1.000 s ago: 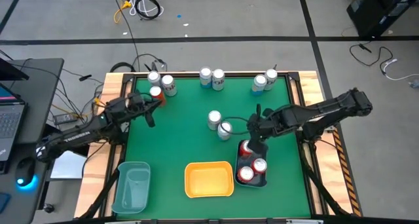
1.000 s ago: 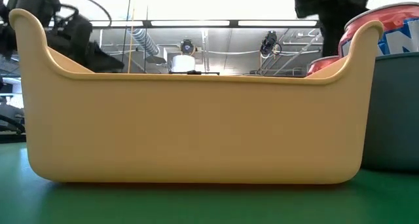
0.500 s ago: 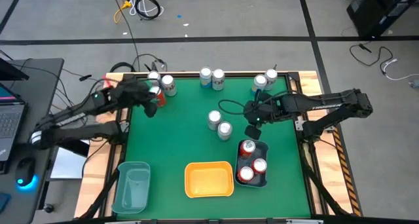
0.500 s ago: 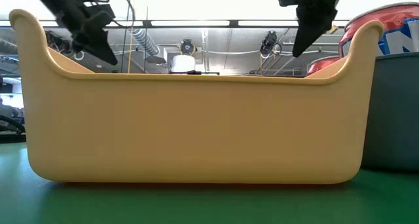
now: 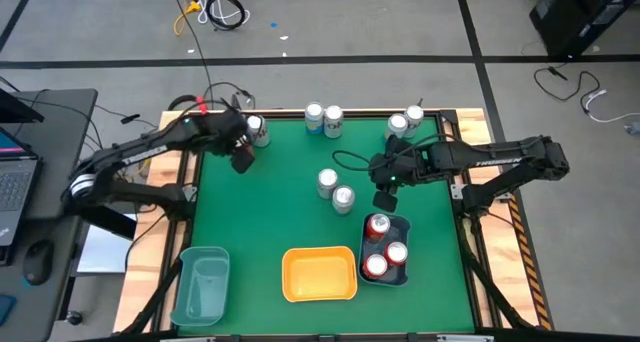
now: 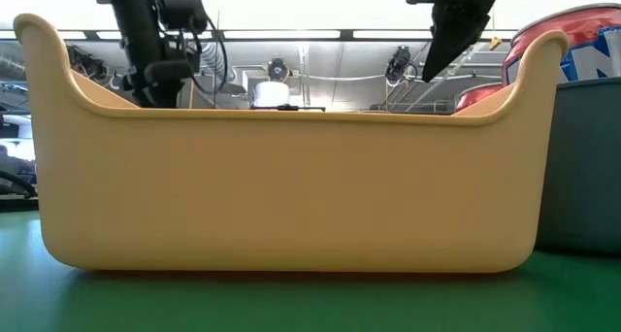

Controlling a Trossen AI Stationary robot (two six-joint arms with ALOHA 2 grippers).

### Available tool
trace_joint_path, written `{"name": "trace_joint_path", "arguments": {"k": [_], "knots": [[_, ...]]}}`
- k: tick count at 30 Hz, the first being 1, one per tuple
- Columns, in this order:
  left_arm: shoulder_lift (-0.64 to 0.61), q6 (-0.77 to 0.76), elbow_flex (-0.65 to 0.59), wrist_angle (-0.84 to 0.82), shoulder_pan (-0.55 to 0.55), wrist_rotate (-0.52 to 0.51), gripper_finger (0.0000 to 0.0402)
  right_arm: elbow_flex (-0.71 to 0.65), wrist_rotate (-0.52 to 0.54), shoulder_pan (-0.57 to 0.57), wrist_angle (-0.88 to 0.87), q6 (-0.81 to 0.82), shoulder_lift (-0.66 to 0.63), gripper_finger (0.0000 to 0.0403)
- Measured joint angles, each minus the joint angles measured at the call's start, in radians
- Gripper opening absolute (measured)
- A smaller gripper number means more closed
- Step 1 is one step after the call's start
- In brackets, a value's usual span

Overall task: Sort soda cans
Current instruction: Put the red soda can into the blue bin

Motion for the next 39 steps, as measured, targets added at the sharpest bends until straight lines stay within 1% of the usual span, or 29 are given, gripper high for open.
{"name": "trace_joint_path", "arguments": {"k": [3,7,13,18,22,25,31,36,39], "knots": [[0.036,0.024,0.000,-0.018,0.033,-0.001,0.0285,0.000,-0.010,-0.005,0.005,-0.007,0.000,0.0124],[0.061,0.050,0.000,-0.017,0.069,-0.006,0.0296,0.000,-0.014,-0.010,0.010,-0.012,0.000,0.0124],[0.065,0.077,0.000,0.004,0.113,-0.045,0.0296,0.000,-0.018,-0.010,0.017,-0.019,0.000,0.0124],[0.068,0.110,0.000,0.045,0.155,0.001,0.0296,0.000,-0.018,-0.010,0.022,-0.019,0.000,0.0124],[0.092,0.130,0.000,0.069,0.180,0.023,0.0296,0.000,-0.018,-0.010,0.022,-0.019,0.000,0.0124],[0.128,0.135,0.002,0.095,0.190,0.068,0.0296,0.000,-0.020,-0.010,0.023,-0.022,0.000,0.0124],[0.178,0.169,0.003,0.145,0.191,0.071,0.0296,0.000,-0.044,-0.010,0.037,-0.024,0.000,0.0124],[0.179,0.185,0.002,0.163,0.191,0.073,0.0294,0.000,-0.045,-0.010,0.038,-0.026,0.000,0.0124],[0.179,0.185,0.001,0.158,0.191,0.076,0.0284,0.000,-0.045,-0.010,0.039,-0.028,0.001,0.0124]]}}
